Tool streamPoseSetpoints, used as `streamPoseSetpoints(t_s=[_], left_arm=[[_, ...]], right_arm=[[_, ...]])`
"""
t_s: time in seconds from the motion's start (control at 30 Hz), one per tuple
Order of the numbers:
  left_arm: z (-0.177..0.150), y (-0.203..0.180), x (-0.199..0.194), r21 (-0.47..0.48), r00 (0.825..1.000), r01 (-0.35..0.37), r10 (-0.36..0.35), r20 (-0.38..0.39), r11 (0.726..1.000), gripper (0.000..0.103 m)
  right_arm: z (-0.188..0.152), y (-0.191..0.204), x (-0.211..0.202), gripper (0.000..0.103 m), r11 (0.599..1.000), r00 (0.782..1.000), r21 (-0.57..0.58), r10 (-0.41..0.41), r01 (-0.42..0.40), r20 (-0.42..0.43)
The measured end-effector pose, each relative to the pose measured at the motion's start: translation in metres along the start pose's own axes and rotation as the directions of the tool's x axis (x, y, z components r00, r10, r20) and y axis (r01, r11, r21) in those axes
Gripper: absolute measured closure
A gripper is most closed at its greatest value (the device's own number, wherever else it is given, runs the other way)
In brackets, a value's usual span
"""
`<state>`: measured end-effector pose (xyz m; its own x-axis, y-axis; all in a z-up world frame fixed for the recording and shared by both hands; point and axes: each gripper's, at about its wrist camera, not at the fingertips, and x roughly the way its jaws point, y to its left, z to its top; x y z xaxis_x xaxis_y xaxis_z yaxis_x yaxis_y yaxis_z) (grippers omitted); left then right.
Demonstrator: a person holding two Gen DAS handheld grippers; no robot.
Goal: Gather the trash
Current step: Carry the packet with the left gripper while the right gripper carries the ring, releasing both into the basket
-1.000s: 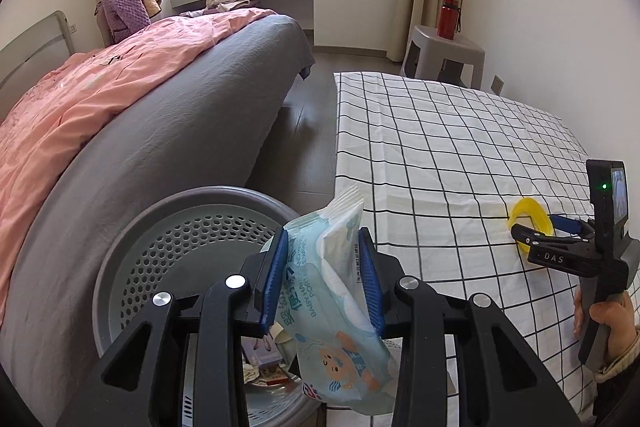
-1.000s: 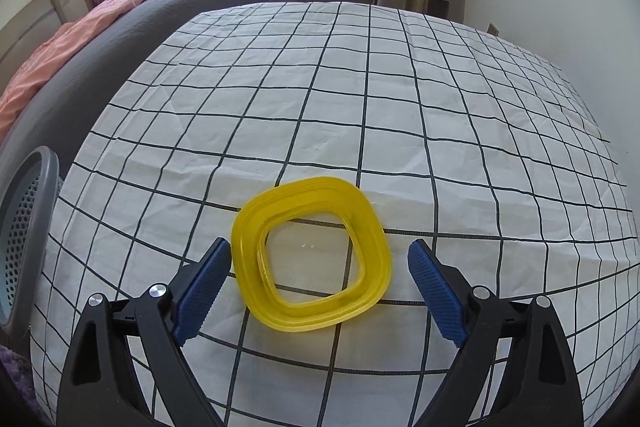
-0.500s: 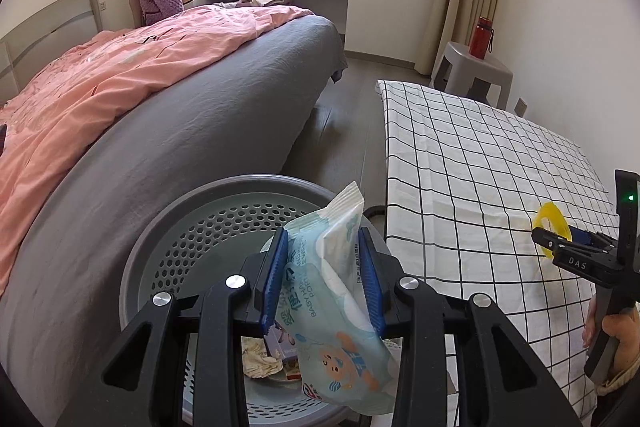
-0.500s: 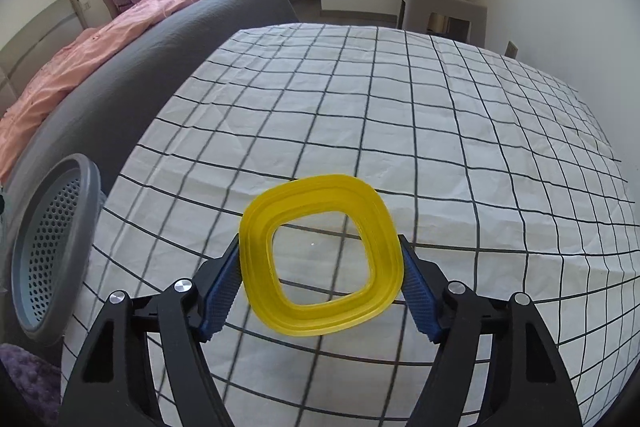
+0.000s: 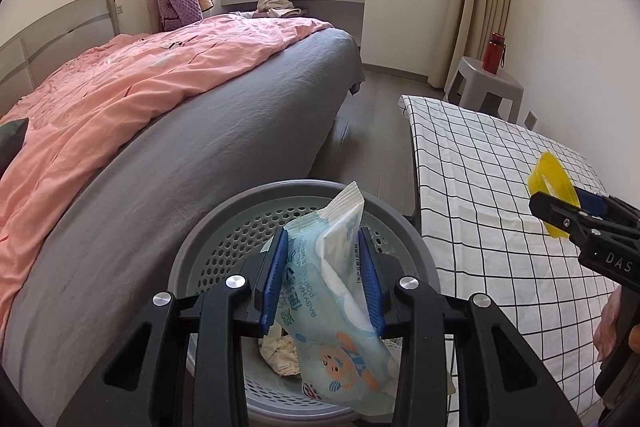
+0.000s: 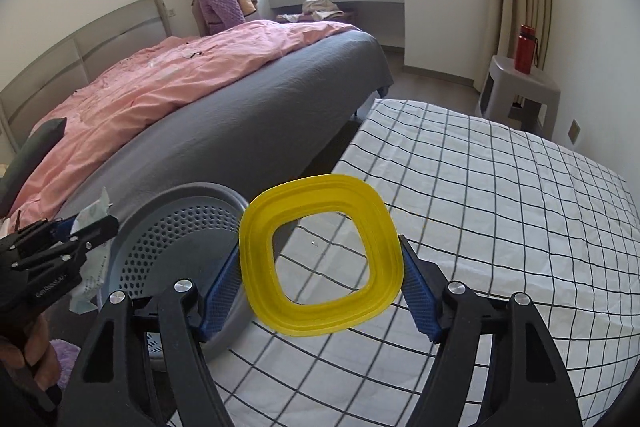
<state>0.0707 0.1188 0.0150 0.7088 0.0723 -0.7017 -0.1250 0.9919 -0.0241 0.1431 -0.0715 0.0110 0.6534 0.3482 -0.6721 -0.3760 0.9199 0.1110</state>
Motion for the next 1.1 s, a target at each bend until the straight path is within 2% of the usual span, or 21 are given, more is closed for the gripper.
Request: streamPoseSetpoints(t_s=[0.23, 0.5, 0.8, 1.1], left_arm=[[-0.004, 0.029, 0.004, -0.018, 0.998, -0.064, 0.064, 0.009, 0.998, 0.069], [-0.01, 0.055, 0.024, -0.045, 0.996, -0.081, 0.08, -0.027, 0.996, 0.069], [-0.012, 0.066, 0.044, -0.05, 0.995, -0.071, 0.067, -0.079, 0.996, 0.069], [-0.011, 0.068, 0.047, -0.061, 0.994, -0.074, 0.069, -0.08, 0.995, 0.069]], right_arm=[[0.013, 0.053, 0.001, 0.033, 0.996, 0.997, -0.05, 0.077, -0.076, 0.019], [0.012, 0.093, 0.027, 0.032, 0.987, 0.99, -0.083, 0.14, -0.141, -0.02], [-0.006, 0.11, 0.06, 0.032, 0.981, 0.984, -0.104, 0.155, -0.164, -0.089], [-0.013, 0.105, 0.072, 0.032, 0.983, 0.981, -0.085, 0.154, -0.164, -0.117]])
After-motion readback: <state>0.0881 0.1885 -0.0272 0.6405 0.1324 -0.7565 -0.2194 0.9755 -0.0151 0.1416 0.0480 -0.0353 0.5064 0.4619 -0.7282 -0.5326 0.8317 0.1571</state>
